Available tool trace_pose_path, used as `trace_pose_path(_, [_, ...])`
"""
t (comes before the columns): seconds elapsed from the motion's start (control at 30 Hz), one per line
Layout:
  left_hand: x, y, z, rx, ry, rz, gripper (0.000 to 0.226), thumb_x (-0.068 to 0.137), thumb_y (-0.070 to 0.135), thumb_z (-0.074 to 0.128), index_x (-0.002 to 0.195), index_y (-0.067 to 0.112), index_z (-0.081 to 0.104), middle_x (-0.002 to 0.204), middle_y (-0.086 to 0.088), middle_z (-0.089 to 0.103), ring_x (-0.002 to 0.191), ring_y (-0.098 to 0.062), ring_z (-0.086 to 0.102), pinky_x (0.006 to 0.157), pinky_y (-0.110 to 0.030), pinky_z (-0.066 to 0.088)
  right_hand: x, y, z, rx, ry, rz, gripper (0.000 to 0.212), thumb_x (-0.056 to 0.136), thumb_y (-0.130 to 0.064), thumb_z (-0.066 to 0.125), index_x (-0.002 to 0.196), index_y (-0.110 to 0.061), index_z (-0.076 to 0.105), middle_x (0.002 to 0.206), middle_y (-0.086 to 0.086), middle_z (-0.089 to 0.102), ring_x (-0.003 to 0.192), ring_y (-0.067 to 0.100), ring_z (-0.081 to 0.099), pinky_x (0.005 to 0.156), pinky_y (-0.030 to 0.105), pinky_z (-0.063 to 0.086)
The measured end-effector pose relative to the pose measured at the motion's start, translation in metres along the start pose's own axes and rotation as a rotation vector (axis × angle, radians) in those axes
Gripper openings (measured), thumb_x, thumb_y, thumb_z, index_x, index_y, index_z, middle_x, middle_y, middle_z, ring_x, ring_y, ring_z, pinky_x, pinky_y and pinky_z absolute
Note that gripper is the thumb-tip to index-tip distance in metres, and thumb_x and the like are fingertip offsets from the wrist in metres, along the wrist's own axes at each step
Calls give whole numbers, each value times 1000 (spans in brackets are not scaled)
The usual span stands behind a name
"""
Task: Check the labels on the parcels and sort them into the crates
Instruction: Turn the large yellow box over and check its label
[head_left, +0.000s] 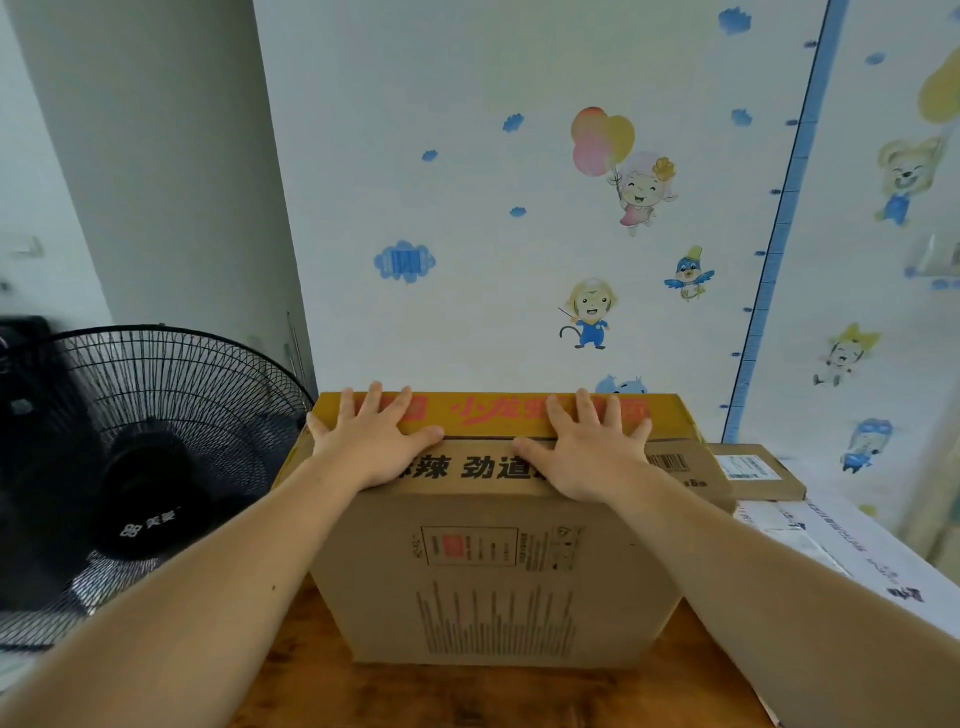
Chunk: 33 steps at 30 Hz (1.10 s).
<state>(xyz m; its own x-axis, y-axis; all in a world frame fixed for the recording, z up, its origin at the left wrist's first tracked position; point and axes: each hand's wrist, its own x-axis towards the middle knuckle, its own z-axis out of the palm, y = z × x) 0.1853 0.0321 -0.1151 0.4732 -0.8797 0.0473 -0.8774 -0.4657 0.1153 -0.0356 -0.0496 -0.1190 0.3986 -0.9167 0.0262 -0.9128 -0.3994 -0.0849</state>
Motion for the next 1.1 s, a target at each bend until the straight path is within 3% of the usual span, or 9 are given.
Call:
trace_pose_path(0.17, [21, 12, 2, -28, -38, -34, 72, 93, 74, 19, 155, 42, -1, 164, 3, -12, 151, -29, -11, 116, -63, -4, 27, 2, -4, 17, -57, 4, 86, 88, -81, 18, 157, -36, -4, 165, 2, -14, 150, 37, -13, 114, 67, -4])
trace_pose_path(0.83, [97, 19, -1, -40, -174, -19, 73, 93, 74, 19, 156, 40, 1, 165, 1, -11, 151, -33, -9, 116, -65, -3, 105, 0, -5, 60, -121, 46, 82, 88, -80, 25, 156, -38, 7, 166, 0, -5, 151, 34, -3, 114, 68, 0])
trace_pose_path(0.93, [94, 19, -3, -47, -167, -4, 71, 94, 72, 21, 156, 40, 4, 165, 2, -8, 151, -34, -7, 115, -67, -2, 97, 0, -7, 68, -76, -4, 74, 92, -75, 26, 155, -38, 17, 166, -1, 6, 152, 29, 5, 115, 68, 4])
trace_pose_path(1.1, [87, 26, -9, -20, -211, 154, 66, 96, 69, 23, 154, 43, 7, 165, 9, -5, 151, -24, -8, 113, -70, -5, 86, -7, -18, 107, -72, -203, 60, 98, -65, 27, 151, -36, 33, 161, -8, 24, 149, 18, 18, 119, 56, 8])
